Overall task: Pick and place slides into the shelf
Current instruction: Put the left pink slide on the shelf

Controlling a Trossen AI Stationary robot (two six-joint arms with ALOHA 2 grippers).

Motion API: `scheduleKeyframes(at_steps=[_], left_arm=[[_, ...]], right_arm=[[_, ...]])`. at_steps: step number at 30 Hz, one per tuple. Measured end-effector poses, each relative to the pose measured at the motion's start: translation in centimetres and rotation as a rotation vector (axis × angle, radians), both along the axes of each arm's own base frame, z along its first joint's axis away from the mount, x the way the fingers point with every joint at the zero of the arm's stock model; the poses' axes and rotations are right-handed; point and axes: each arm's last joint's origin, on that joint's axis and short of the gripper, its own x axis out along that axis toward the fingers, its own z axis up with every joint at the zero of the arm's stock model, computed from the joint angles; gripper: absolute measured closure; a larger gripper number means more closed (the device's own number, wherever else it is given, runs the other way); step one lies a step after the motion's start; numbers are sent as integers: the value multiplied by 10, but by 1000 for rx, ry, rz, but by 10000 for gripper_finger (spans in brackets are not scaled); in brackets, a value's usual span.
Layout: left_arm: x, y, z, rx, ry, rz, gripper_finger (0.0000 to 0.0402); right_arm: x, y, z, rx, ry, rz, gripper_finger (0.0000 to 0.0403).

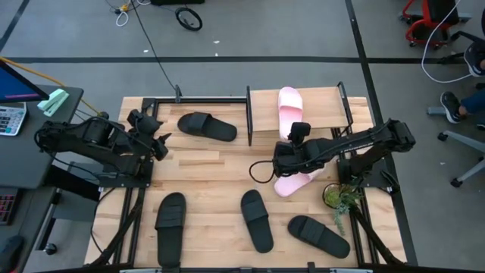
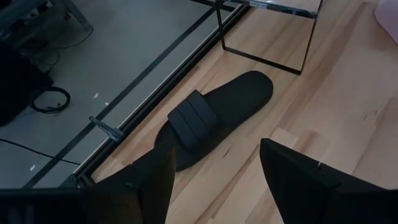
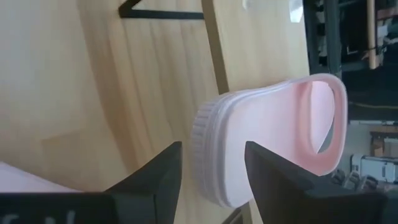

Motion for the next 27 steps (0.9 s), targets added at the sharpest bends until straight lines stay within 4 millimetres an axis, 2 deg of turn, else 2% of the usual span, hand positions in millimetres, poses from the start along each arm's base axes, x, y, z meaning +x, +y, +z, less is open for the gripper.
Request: scheduleKeyframes(at_steps=[8,14,19,23,27], left_arm=[[0,0,0,0,0,0,168],[0,0,0,0,0,0,168],[0,0,0,0,0,0,168],[0,0,0,0,0,0,173],[0,0,0,0,0,0,174]], right_arm=[[5,-14,-8,26,49,-39,222],[12,-18,-19,-4,115,-30,223],[13,-18,-21,-32,110,-43,226],[13,-18,-21,-28,77,-75,248],[13,-18,-21,-29,59,-92,295]])
